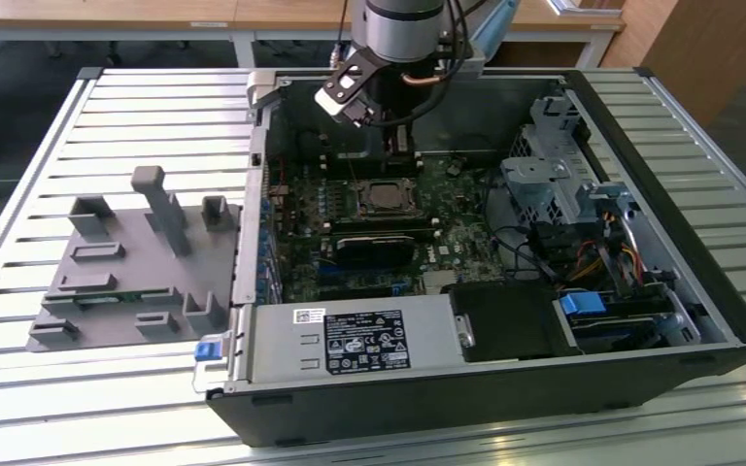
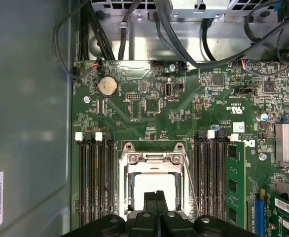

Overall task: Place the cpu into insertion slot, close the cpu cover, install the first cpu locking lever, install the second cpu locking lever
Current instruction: 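Install the first cpu locking lever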

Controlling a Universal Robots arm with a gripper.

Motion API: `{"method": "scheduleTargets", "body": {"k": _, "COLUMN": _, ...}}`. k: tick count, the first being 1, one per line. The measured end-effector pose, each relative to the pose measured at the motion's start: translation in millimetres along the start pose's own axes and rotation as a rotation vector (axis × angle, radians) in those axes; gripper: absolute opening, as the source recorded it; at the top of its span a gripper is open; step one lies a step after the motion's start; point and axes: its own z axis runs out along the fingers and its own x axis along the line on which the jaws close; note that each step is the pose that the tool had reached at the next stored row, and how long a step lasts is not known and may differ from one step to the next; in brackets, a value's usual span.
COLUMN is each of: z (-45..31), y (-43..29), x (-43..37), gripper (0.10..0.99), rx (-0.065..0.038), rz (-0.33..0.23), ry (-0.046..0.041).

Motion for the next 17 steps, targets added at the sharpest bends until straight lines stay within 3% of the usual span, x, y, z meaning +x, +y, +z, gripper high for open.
{"method": "scheduleTargets", "body": {"k": 3, "z": -7.8, "y": 1.4, "x": 0.0, "gripper": 0.106, "rx": 0.006, "rz": 0.000, "ry": -0.0002}}
{"method": "scheduleTargets", "body": {"k": 7, "z": -16.0, "y": 1.8, "x": 0.1, "gripper": 0.106, "rx": 0.006, "rz": 0.000, "ry": -0.0005}}
{"method": "scheduleTargets", "body": {"k": 17, "z": -46.8, "y": 2.9, "x": 0.1, "gripper": 0.106, "rx": 0.006, "rz": 0.000, "ry": -0.0005}}
